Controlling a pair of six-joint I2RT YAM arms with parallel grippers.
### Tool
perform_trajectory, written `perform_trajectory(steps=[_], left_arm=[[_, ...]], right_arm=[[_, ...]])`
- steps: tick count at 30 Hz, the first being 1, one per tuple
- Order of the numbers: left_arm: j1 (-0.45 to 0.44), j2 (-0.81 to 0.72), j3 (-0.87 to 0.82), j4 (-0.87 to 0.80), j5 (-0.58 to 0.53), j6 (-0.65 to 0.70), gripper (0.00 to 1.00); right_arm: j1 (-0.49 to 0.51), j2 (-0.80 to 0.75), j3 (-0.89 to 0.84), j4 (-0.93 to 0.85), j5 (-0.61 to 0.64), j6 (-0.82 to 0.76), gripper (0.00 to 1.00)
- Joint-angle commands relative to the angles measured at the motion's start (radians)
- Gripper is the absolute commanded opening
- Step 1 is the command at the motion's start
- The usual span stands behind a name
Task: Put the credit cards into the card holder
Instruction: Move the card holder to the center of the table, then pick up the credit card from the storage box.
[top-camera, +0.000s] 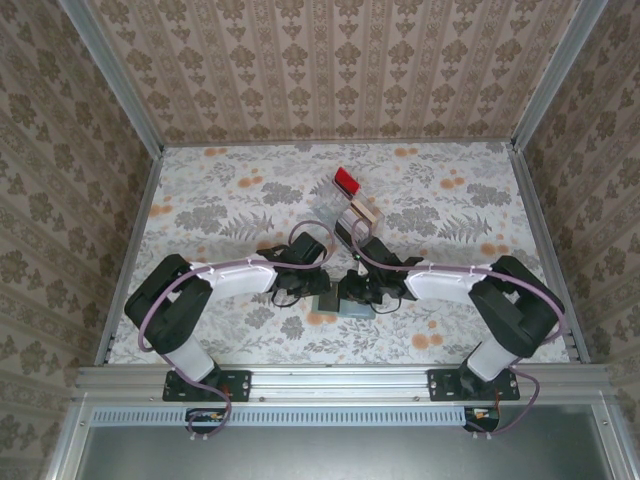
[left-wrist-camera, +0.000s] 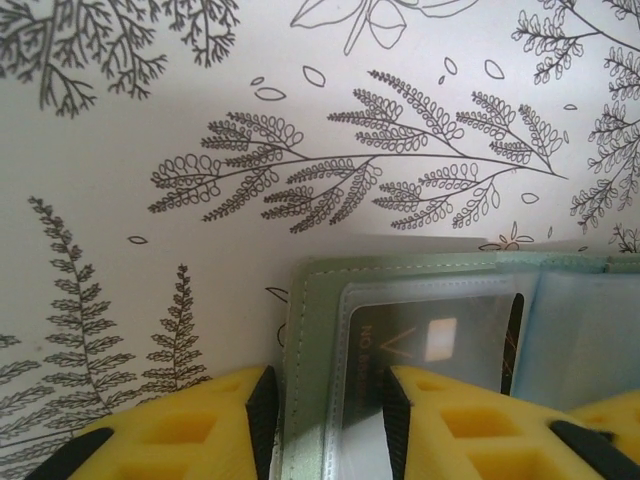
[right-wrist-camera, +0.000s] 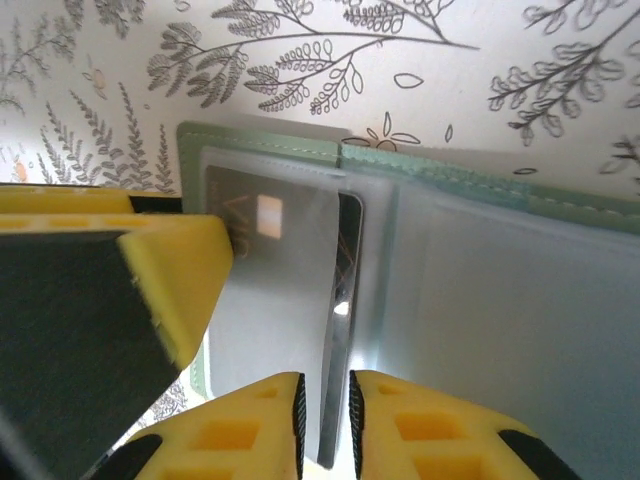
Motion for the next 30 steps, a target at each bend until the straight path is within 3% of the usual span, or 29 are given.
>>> perform_trajectory(steps=[1,10,18,24,30], left_arm=[[-0.004,0.038,-0.003,-0.046,-0.008,0.014,0.35],[-0.007,0.038,0.000,-0.058,-0.018,0.013,0.33],[-0.008,0.009,0.005,-0.059,-0.014,0.015,0.32],[-0.007,-0.076,0.021,-0.078,-0.049,0.030,0.37],[0.031,-0.149,0.012,-0.074,-0.068,0.036,0.43]], right_arm=[[0.007,-0.052,0.030,-0.143,0.086,-0.058,0.23],[0.006,-0.043,0.032,-0.363,0.288,-0.086,0.21],[0.004,-0.128,0.110,-0.389,0.291,-0.154,0.27],[-0.042,-0.154,0.264,-0.513,0.373,-0.320,0.33],[-0.121,-0.033,0.468,-0.621,0.394,-0.520,0.33]])
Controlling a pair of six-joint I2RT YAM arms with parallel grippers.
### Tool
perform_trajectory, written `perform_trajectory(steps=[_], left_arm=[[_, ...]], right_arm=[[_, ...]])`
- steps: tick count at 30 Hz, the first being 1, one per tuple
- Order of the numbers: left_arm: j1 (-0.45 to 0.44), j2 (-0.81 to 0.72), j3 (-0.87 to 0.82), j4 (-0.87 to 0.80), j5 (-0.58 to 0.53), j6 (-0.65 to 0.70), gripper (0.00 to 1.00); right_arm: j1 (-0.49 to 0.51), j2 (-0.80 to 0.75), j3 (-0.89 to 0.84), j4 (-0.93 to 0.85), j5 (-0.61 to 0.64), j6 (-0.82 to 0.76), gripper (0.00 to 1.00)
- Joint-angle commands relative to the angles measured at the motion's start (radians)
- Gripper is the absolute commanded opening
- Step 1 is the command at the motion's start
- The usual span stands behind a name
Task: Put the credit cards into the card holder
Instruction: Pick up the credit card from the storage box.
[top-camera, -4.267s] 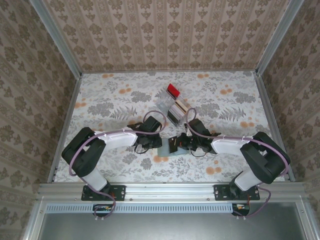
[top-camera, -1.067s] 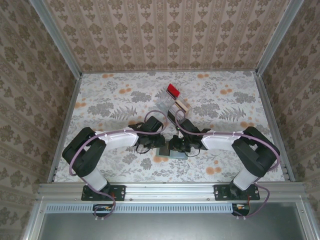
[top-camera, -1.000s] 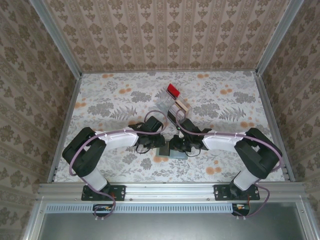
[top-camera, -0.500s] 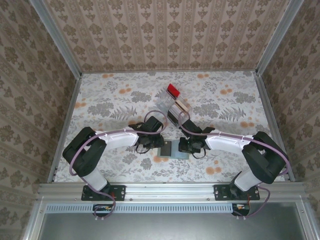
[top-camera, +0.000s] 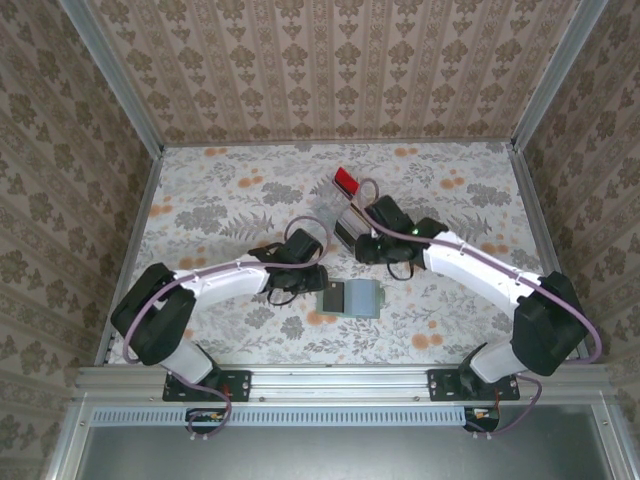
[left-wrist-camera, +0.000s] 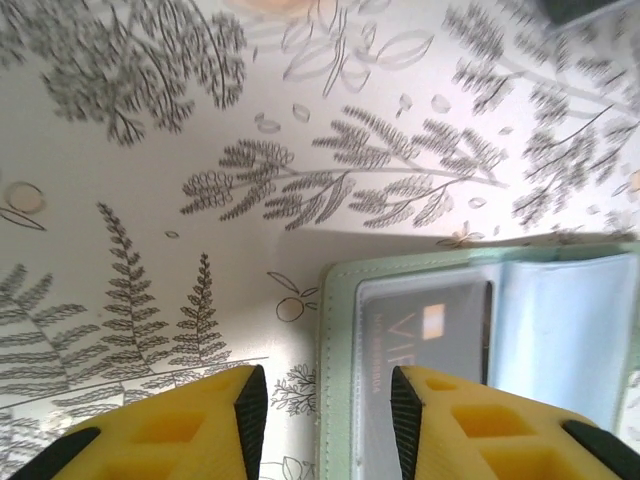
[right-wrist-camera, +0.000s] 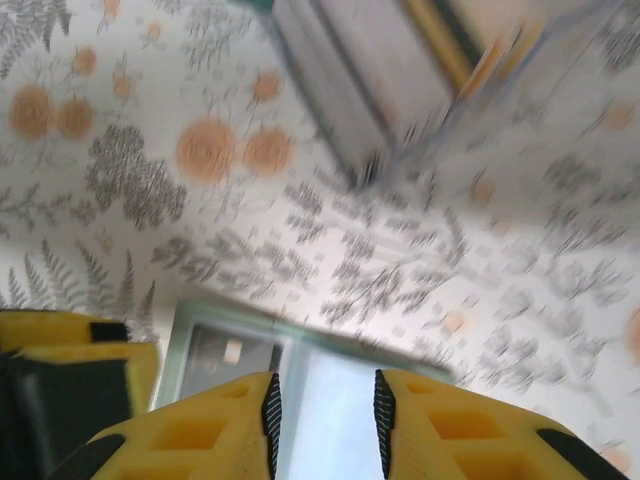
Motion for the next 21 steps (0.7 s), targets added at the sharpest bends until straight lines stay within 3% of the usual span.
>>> perform_trajectory(steps=[1,11,21], left_arm=[[0.030,-0.051,0.004,-0.023,-0.030,0.020,0.44],[0.116,-0.146,-0.052,0.021,0.004,0.019,0.55],[0.167,-0.200,-0.082,0.027,0.028,0.025,0.60]], right_arm=[[-0.018,0.091,0.111,-0.122,0.066,-0.167,0.33],[-0.009,0.397,0.455,-0.263,0.199,-0.327,0.33],[0.026,0.570,0.630,-0.312,0.361,-0.414,0.33]])
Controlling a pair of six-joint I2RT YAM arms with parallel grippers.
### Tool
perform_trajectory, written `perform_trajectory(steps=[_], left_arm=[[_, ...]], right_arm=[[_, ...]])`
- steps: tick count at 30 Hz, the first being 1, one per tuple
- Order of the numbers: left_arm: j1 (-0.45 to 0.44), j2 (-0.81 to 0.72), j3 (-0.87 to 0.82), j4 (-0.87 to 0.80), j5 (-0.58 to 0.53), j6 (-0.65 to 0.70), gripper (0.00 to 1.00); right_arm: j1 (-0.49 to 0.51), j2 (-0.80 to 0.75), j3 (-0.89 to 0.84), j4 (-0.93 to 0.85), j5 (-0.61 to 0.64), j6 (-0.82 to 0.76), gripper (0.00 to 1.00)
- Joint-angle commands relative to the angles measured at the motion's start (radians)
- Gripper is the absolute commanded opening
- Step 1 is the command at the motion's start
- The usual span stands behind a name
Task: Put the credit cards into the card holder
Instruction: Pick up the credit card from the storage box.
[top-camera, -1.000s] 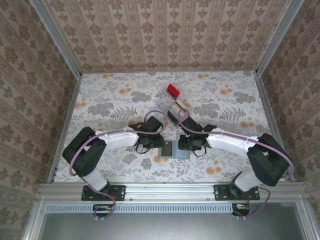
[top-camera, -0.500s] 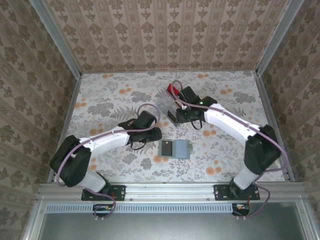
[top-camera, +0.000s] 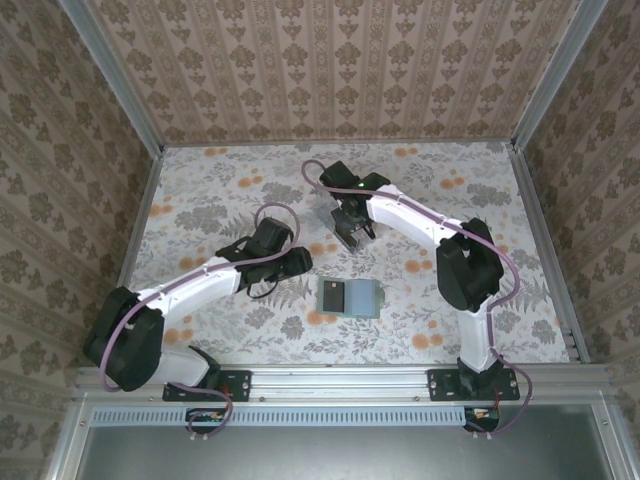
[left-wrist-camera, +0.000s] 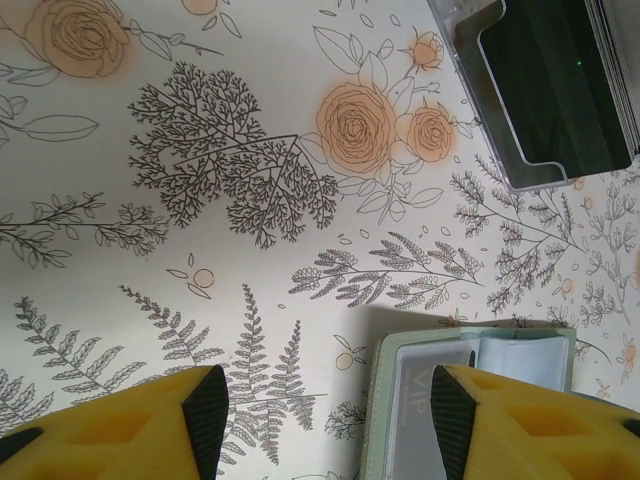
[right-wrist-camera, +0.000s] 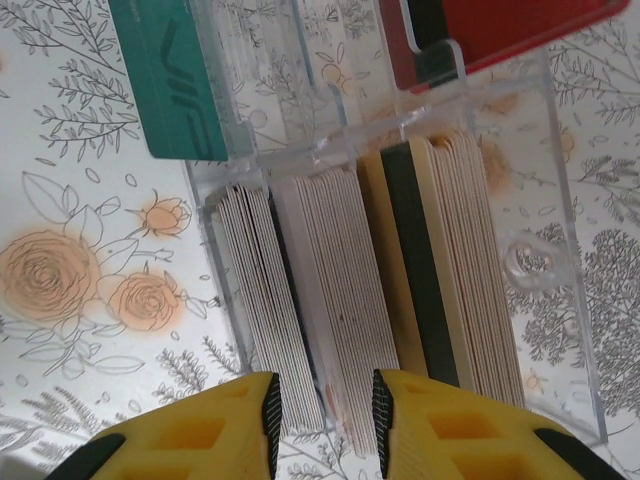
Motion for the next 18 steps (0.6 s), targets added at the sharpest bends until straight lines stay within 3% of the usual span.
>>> perform_trajectory(steps=[1,18], left_arm=[[0.016,-0.032,-0.019,0.014,0.017,0.014,0.60],[0.054,-0.052,-0.052,0.019,0.034,0.015,0.61]], right_arm=[[0.010,0.044,0.052,-0.060,0.106,-0.051,0.33],[0.046,0.137,0.069,-0.038,0.330,-0.104,0.32]])
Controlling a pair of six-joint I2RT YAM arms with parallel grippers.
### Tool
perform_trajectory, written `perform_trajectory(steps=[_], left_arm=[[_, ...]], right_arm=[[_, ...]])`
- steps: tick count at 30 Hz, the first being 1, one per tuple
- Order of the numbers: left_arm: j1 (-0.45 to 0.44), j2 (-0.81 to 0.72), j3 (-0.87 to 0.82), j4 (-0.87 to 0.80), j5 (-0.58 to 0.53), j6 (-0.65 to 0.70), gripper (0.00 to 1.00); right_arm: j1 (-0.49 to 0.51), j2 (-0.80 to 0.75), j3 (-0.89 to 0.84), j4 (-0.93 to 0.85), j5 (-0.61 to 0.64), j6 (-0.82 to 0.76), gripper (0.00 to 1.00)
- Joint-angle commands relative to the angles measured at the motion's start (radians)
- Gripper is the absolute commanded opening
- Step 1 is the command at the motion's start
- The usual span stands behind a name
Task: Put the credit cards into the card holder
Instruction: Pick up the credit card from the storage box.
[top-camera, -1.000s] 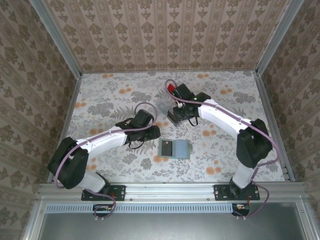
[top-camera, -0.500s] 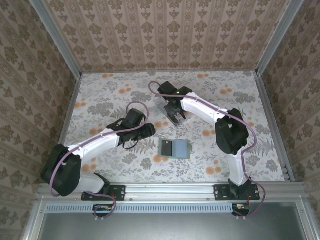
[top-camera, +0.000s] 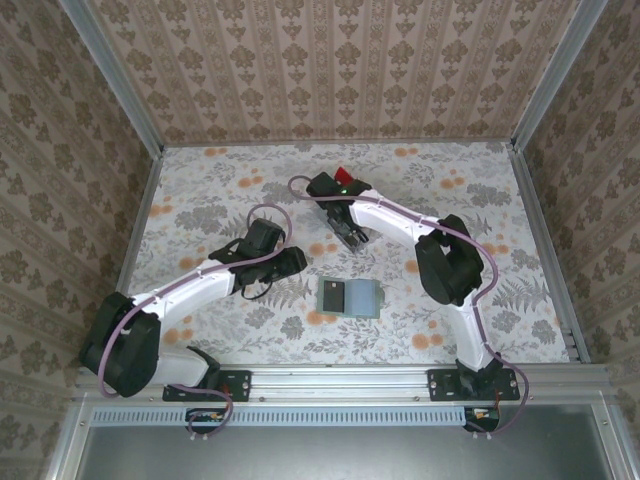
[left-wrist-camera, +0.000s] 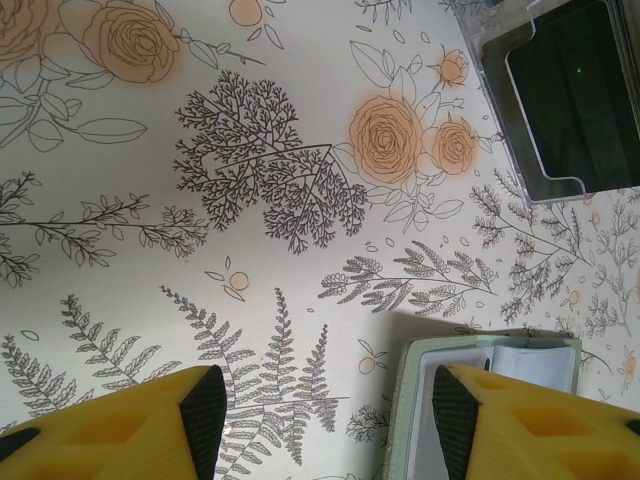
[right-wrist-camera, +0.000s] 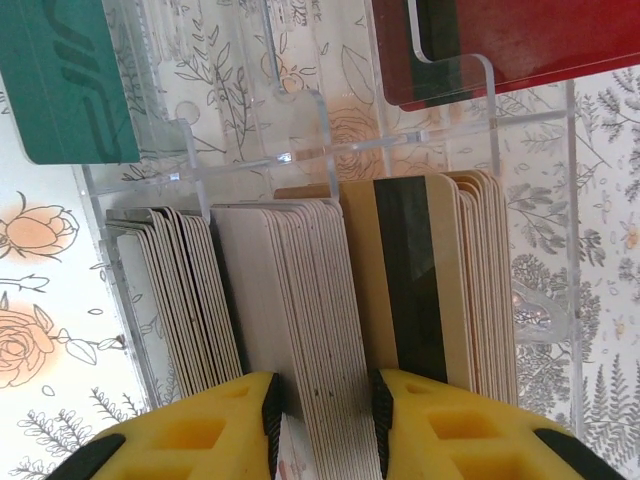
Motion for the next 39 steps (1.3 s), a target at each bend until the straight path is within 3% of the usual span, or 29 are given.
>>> perform_trajectory(steps=[1,23,31,39], left_arm=[[0.011,-0.020,-0.012,0.002,0.010,0.014,0.61],[0.013,-0.028,-0.023,-0.002,0.013,0.006,0.61],[0.013,-0.028,-0.020,-0.002,0.015,0.004,0.61],[0.013,-0.026,-0.013,0.001,0.031,0.002,0.61]], right_arm=[[0.009,0.022,0.018,-0.012,0.109,-0.034,0.31],[0.009,-0.055,-0.027,0.036,0.130,-0.051,0.12],[0.006,-0.097,-0.040,0.034,0.077,-0.036,0.02],[-0.024,-0.151,-0.036,-0.008,-0.080,0.026,0.00]])
